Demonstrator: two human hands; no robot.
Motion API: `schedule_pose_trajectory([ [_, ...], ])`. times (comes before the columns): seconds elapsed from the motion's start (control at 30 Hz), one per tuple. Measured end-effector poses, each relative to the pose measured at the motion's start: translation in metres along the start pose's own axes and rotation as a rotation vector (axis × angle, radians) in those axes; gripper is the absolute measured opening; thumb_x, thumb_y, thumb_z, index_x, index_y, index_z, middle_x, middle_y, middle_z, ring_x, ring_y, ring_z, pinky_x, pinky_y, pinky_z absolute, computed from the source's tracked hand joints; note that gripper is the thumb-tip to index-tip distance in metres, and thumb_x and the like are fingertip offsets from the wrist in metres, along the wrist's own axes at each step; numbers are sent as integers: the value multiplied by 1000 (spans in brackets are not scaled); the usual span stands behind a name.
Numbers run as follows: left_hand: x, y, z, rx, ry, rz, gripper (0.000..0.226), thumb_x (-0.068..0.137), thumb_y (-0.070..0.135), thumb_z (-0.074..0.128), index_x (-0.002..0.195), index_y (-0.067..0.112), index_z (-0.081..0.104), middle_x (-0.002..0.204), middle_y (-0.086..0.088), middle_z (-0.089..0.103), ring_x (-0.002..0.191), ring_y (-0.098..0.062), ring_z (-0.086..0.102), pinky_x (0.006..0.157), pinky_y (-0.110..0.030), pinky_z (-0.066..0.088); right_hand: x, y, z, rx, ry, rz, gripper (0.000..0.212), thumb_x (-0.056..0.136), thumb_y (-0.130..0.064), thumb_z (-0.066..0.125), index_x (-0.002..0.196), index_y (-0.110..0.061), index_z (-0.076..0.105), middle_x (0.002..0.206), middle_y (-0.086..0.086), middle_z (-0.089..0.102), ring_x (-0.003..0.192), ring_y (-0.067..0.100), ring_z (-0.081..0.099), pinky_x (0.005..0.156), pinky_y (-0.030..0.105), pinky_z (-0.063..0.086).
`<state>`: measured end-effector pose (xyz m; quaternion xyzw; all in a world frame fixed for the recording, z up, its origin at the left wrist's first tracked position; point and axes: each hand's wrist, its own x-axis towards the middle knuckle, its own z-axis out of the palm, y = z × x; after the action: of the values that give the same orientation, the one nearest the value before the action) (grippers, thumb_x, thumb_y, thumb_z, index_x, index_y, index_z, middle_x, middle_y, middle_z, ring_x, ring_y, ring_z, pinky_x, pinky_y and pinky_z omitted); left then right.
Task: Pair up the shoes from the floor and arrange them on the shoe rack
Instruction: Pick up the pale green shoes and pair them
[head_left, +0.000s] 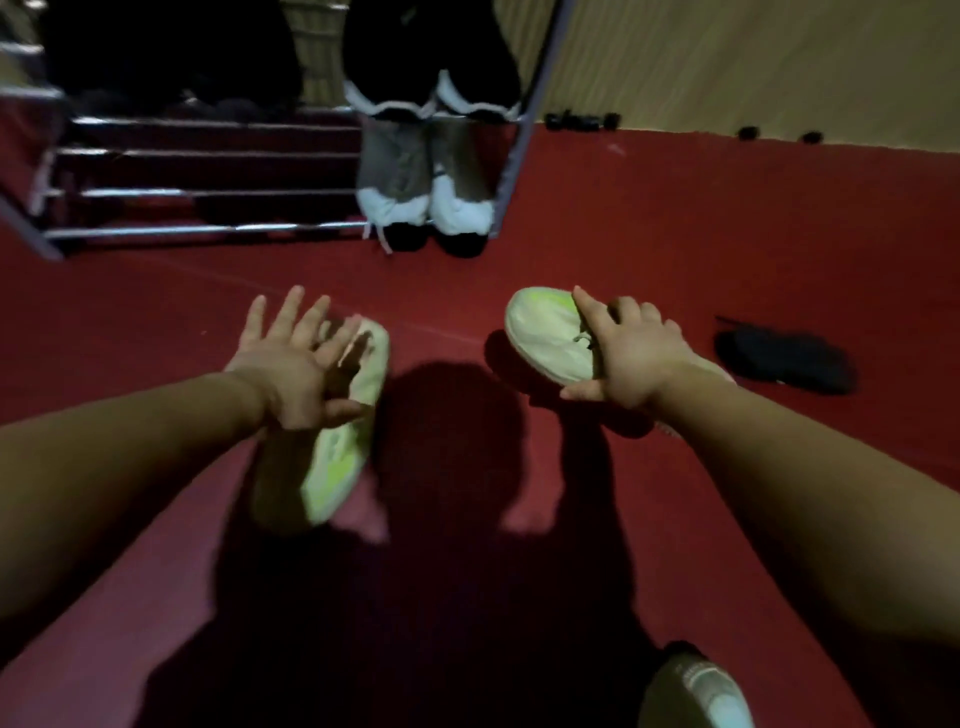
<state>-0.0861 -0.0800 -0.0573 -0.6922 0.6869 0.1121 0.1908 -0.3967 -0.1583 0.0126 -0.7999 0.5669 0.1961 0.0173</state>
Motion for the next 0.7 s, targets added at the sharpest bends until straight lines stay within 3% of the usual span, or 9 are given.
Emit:
schedule_pose_trajectory([
  [0.1, -21, -31, 33, -289, -107, -213, 110, 71, 82, 44, 148, 32, -16, 159, -10, -11, 145, -32, -15, 115, -50, -7, 4, -56, 15, -112, -6, -264, 112, 71, -64, 66, 151, -29, -3, 143, 14, 29, 124, 34, 36, 98, 45, 36],
  [0.2, -34, -32, 52, -423, -159, -260, 108, 73, 77, 49, 149, 34, -13, 157, -13, 5, 144, -33, 10, 116, -45, 14, 6, -100, 29, -254, -90, -557, 108, 70, -58, 69, 152, -28, 6, 143, 14, 31, 122, 35, 39, 97, 42, 36],
  [0.3, -38, -20, 59, -553, -242, -227, 101, 83, 63, 54, 148, 34, -17, 153, -14, 15, 136, -39, 25, 111, -45, 27, 3, -132, 48, -363, -118, -899, 89, 64, -44, 73, 143, -21, 41, 128, 23, 53, 108, 44, 56, 87, 54, 46],
  [0.37, -36, -11, 63, -652, -243, -210, 101, 86, 50, 58, 149, 28, -18, 148, -19, 24, 133, -41, 31, 106, -45, 31, 3, -140, 62, -397, 15, -1069, 58, 75, -37, 49, 129, -21, 59, 117, 22, 64, 100, 45, 63, 81, 59, 50],
  [0.4, -36, -7, 65, -680, -217, -202, 102, 86, 45, 60, 149, 26, -18, 146, -21, 29, 130, -41, 34, 104, -45, 33, 0, -143, 66, -414, 47, -1110, 57, 75, -36, 37, 124, -23, 63, 117, 19, 65, 102, 42, 64, 82, 58, 51],
  [0.5, -33, -2, 72, -696, -155, -195, 99, 86, 39, 62, 150, 28, -14, 140, -19, 36, 126, -40, 39, 101, -44, 37, -5, -141, 81, -376, 23, -1034, 52, 76, -34, 34, 115, -31, 69, 121, 11, 65, 110, 36, 62, 82, 56, 52],
  [0.57, -32, -3, 72, -704, -151, -197, 96, 86, 40, 60, 150, 33, -11, 140, -17, 36, 127, -39, 38, 101, -44, 38, -9, -137, 91, -213, 34, -889, 41, 76, -34, 52, 115, -32, 68, 129, 14, 59, 118, 41, 55, 87, 62, 46],
  [0.63, -32, -4, 72, -711, -132, -192, 92, 86, 44, 58, 149, 37, -9, 139, -17, 38, 127, -38, 39, 100, -43, 39, -21, -136, 96, 43, -5, -603, 52, 82, -35, 63, 133, -34, 52, 151, 15, 32, 139, 42, 26, 105, 61, 29],
  [0.7, -31, -7, 75, -732, -121, -173, 90, 86, 48, 57, 149, 42, -8, 136, -16, 40, 125, -38, 41, 98, -42, 40, -36, -139, 101, 344, -104, -184, 59, 91, -41, 52, 146, -37, 28, 157, 7, 8, 143, 35, 10, 113, 48, 22],
])
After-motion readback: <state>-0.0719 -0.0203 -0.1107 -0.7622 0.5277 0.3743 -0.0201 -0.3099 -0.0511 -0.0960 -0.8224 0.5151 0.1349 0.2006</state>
